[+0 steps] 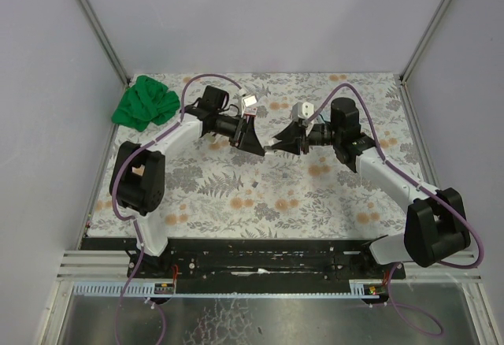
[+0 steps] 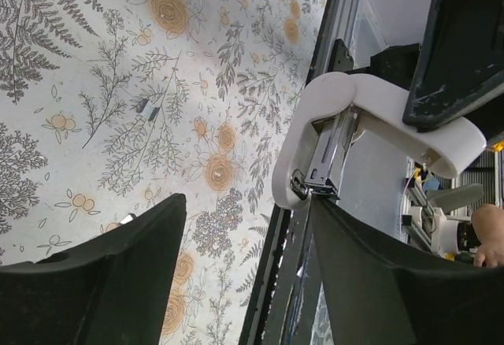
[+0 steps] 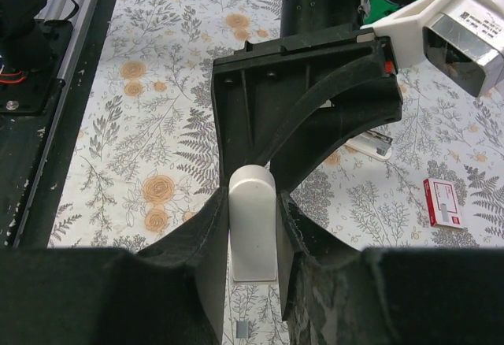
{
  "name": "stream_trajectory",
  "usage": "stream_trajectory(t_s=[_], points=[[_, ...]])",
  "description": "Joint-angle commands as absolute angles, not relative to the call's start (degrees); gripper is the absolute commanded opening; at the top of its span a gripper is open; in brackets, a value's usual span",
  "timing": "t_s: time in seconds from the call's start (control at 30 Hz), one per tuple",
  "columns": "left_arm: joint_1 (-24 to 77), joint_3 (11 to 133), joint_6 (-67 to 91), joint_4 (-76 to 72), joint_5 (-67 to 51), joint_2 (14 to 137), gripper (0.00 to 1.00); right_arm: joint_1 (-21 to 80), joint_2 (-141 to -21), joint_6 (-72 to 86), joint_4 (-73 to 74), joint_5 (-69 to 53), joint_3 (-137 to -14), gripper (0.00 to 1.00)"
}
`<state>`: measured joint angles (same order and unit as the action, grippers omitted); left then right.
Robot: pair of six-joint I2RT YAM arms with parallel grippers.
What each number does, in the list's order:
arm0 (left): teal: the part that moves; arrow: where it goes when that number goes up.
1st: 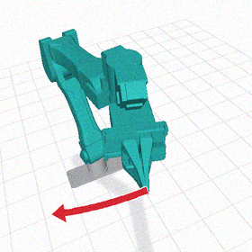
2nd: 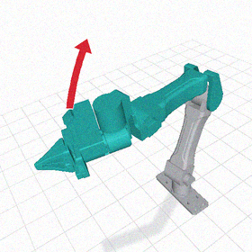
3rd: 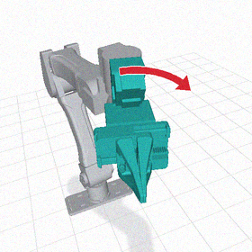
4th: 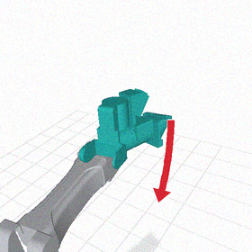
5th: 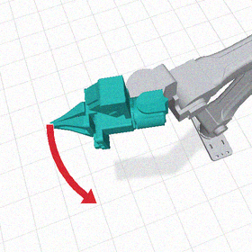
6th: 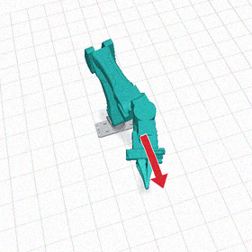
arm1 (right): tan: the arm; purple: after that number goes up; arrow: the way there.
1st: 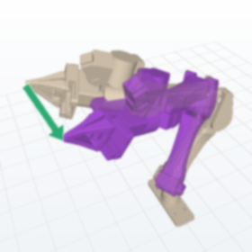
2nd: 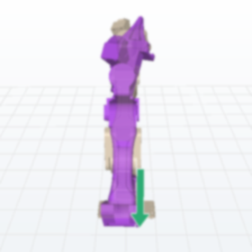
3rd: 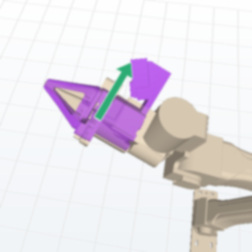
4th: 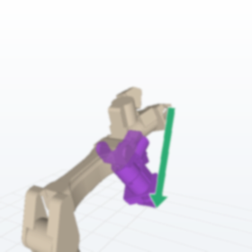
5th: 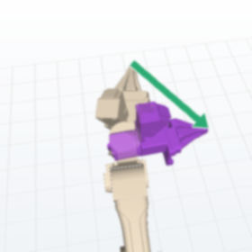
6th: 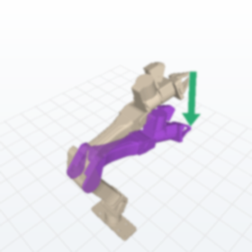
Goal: Unload the staples from the stapler
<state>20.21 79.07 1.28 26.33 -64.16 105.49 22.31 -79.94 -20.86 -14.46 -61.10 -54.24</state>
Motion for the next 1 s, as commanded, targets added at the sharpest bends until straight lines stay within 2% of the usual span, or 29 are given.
stream_trajectory(t_s=[0.0, 0.13, 0.43, 0.97], points=[[19.8, 81.9, 0.9, 25.5, -66.7, 104.6, 0.67, 22.1, -78.6, -23.7, -14.6, -62.4, -54.2, 0.0], [19.6, 83.1, -1.7, 28.6, -69.3, 104.7, 0.75, 22.1, -78.5, -27.9, -11.7, -61.2, -54.2, 0.0], [19.6, 83.8, -1.9, 29.3, -67.8, 104.8, 0.83, 22.1, -78.4, -28.6, -11.0, -61.4, -54.0, 0.0], [21.6, 85.6, -1.3, 30.3, -71.6, 109.3, 0.81, 22.1, -77.6, -19.8, -19.2, -66.5, -52.9, 0.0]])
